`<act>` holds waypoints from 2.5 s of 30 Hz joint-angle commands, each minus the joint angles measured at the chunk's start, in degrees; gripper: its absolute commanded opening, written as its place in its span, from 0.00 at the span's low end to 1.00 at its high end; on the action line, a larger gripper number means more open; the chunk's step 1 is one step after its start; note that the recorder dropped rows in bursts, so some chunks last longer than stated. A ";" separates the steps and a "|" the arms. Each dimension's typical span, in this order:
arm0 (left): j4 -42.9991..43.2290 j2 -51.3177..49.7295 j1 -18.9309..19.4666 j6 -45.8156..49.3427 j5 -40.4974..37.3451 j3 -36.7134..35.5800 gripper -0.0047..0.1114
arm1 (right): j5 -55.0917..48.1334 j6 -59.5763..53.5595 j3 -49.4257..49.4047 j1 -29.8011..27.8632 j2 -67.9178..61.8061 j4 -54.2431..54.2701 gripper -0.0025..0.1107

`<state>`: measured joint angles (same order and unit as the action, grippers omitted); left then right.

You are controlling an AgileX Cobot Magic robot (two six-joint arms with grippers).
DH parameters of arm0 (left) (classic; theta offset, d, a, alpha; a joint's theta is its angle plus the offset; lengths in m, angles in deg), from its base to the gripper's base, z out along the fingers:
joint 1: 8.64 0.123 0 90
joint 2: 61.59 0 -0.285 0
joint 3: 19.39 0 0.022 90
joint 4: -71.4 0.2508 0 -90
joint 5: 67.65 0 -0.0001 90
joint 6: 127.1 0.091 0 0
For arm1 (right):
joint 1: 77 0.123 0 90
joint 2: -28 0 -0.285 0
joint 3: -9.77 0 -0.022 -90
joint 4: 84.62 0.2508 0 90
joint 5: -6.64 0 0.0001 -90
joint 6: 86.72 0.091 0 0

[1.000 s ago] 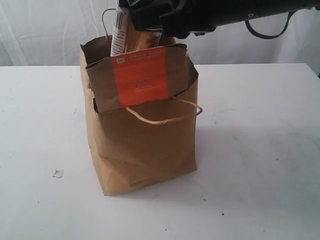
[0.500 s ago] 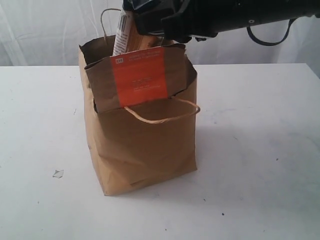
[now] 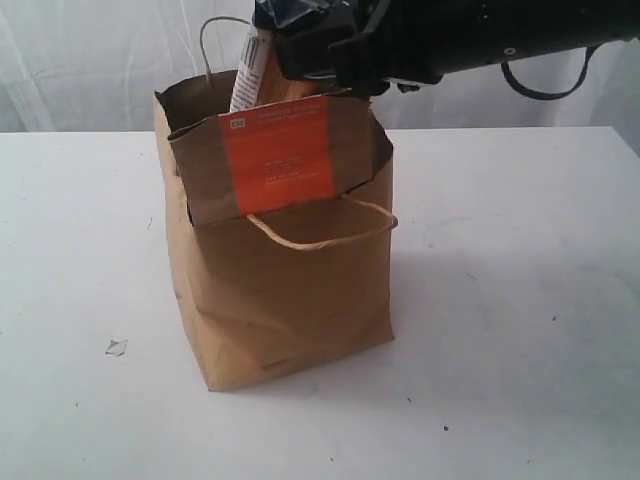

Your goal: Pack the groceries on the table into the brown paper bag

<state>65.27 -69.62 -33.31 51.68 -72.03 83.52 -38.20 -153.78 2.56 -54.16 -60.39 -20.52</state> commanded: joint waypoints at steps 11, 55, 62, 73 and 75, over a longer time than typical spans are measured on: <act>-0.15 0.24 0.16 -0.07 0.01 -0.13 0.04 | 0.89 1.34 -4.39 0.05 -0.94 -4.32 0.05; -0.15 0.24 0.16 -0.07 0.01 -0.13 0.04 | 9.04 1.79 -4.39 0.05 12.72 -27.21 0.02; -0.15 0.24 0.16 -0.07 0.01 -0.13 0.04 | 6.24 1.79 -4.39 0.05 13.25 -32.14 0.02; -0.15 0.24 0.16 -0.07 0.01 -0.13 0.04 | 0.21 8.57 -4.39 0.05 15.42 -39.50 0.02; -0.15 0.24 0.16 -0.07 0.01 -0.13 0.04 | -0.19 8.57 -4.39 0.05 14.93 -39.50 0.02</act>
<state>65.27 -69.62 -33.31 51.68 -72.03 83.52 -36.75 -146.14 -1.93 -54.12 -45.72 -58.77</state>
